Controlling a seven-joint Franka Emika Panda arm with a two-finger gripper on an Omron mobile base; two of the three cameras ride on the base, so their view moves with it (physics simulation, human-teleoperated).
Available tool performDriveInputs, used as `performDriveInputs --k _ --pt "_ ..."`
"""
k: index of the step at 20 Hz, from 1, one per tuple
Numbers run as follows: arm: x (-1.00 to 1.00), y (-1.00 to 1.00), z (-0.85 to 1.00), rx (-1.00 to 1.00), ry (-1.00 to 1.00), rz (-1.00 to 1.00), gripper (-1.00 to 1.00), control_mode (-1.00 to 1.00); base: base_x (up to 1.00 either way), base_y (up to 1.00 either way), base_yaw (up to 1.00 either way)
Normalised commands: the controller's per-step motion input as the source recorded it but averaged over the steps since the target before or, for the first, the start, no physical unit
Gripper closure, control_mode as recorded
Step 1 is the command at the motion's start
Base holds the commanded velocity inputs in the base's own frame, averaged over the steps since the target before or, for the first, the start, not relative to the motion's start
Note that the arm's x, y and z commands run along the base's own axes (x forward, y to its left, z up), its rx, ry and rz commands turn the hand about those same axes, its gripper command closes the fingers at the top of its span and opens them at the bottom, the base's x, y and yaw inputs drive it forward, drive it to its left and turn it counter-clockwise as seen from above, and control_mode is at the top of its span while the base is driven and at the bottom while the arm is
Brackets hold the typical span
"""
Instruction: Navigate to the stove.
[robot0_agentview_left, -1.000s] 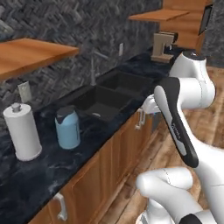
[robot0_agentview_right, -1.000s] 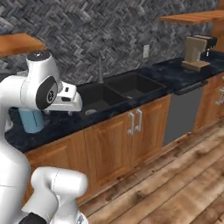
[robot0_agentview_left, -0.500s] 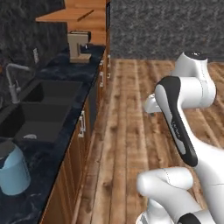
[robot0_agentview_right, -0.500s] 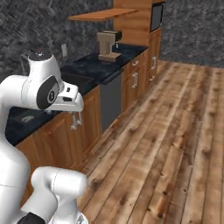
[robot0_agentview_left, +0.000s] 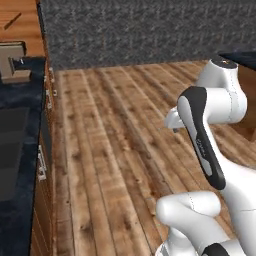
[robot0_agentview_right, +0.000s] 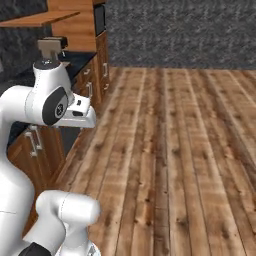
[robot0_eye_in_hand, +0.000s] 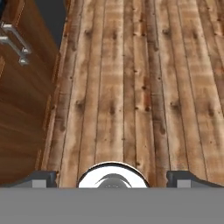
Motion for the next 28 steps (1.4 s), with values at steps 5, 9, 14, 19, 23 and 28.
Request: performDriveInputs --k 5,9,14,19,23,28 --pt "0.0 0.0 0.0 0.0 0.0 0.0 -1.0 1.0 -0.04 0.0 -0.63" --pt "0.0 0.0 0.0 0.0 0.0 0.0 -1.0 1.0 0.0 0.0 -0.6" --pt "0.0 0.0 0.0 0.0 0.0 0.0 -1.0 1.0 0.07 0.0 -0.53" --pt "0.0 0.0 0.0 0.0 0.0 0.0 -1.0 1.0 0.6 -0.12 -0.29" --pt "0.0 0.0 0.0 0.0 0.0 0.0 -1.0 1.0 1.0 -0.58 0.0" --pt "0.0 0.0 0.0 0.0 0.0 0.0 -1.0 1.0 0.24 -0.35 -0.63"
